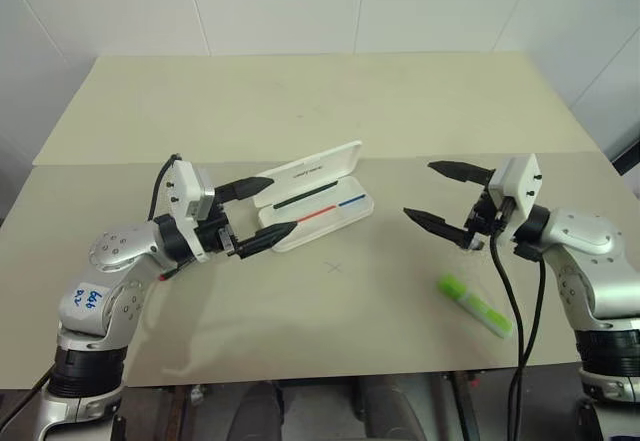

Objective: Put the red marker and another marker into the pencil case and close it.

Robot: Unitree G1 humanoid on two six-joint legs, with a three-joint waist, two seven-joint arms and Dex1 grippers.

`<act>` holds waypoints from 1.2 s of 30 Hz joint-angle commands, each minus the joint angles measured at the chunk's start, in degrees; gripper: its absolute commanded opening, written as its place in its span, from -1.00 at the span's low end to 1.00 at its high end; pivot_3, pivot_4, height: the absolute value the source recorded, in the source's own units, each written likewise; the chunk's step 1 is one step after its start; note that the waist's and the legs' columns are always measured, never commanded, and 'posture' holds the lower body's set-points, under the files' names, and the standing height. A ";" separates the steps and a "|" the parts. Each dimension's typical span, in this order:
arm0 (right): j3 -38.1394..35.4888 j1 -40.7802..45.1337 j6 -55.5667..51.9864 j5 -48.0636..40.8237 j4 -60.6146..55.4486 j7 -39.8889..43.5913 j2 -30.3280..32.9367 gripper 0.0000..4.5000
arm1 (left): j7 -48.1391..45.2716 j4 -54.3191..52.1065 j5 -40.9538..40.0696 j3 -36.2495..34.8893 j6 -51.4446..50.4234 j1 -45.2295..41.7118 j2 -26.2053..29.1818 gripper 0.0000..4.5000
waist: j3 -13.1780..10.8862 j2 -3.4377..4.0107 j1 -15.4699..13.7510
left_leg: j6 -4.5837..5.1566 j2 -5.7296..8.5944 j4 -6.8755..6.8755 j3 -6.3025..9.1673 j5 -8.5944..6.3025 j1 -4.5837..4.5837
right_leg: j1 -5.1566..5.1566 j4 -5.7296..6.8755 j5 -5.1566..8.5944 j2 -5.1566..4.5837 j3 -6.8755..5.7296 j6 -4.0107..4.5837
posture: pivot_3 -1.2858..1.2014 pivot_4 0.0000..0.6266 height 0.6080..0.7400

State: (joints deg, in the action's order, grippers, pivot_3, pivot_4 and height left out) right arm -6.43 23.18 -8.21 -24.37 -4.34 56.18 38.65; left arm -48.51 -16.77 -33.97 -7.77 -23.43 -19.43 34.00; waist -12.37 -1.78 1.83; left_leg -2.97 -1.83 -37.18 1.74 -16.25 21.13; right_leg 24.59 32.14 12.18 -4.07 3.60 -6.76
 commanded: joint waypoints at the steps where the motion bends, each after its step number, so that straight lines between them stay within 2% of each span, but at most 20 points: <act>1: -0.19 1.16 1.08 -0.52 -0.51 1.34 0.14 1.00 | -1.20 0.42 0.69 -0.03 2.10 -1.00 0.29 0.99 | 0.00 0.00 -0.04 | 0.00 0.00 0.01 0.00 0.00 0.00 | 0.00 -0.01 0.00 0.00 0.00 0.00 | 0.03 -0.52 1.00; 11: -1.65 0.25 -1.47 -2.30 -2.71 3.23 1.57 1.00 | -0.33 0.60 3.17 1.93 2.98 0.12 -0.63 0.99 | 0.00 0.00 -0.09 | 0.00 0.00 0.00 0.00 0.00 0.01 | 0.00 -0.01 0.00 -0.01 0.00 -0.02 | 0.03 -0.52 1.00; 14: -2.37 -1.13 -5.37 -5.82 -8.26 2.96 2.02 1.00 | 0.24 0.51 6.50 3.66 4.86 2.69 -0.41 0.99 | 0.00 0.00 0.17 | 0.00 0.00 -0.01 -0.01 0.00 -0.04 | 0.00 0.08 0.00 -0.01 0.01 -0.01 | 0.03 -0.52 1.00; 20: -2.13 -7.63 -12.16 -10.77 -22.42 -2.34 1.00 1.00 | 2.53 2.75 9.69 2.42 7.97 5.58 -0.79 0.99 | 0.00 0.00 -0.12 | 0.00 -0.03 0.01 0.09 0.00 -0.05 | 0.09 0.31 0.15 0.07 -0.01 0.09 | 0.03 -0.52 1.00; 23: -1.77 -9.59 -13.85 -11.93 -26.31 -3.86 1.07 1.00 | 1.80 4.38 10.06 2.46 8.71 5.61 -0.24 0.71 | 0.00 -0.01 -0.12 | 0.00 -0.02 -0.12 0.08 0.00 -0.02 | 0.04 0.26 0.12 0.04 0.00 0.06 | 0.03 -0.52 1.00; 26: -1.77 -10.62 -13.39 -10.99 -25.79 -4.99 0.62 1.00 | 0.79 6.56 12.73 5.11 9.82 4.77 0.26 0.26 | 0.01 -0.02 -0.07 | 0.00 -0.02 -0.12 0.07 0.00 -0.05 | -0.03 0.13 0.06 0.04 -0.01 0.07 | 0.03 -0.52 1.00; 36: 0.33 -9.85 -12.96 -9.95 -26.89 -8.63 -2.00 1.00 | 1.20 14.34 18.68 10.14 13.12 -0.10 -2.62 0.26 | 0.01 -0.02 -0.18 | 0.00 -0.03 0.08 0.04 0.00 0.04 | 0.02 -0.10 -0.02 0.04 -0.02 0.05 | 0.03 -0.52 1.00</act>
State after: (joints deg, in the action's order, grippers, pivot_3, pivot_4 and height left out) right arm -5.95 12.93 -21.86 -34.19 -29.02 48.46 37.19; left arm -47.37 -2.67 -15.92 2.06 -11.62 -18.29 31.62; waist -12.36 -1.79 1.66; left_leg -2.98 -1.87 -37.10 1.77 -16.25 21.17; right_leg 24.61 32.05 12.16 -4.02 3.58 -6.71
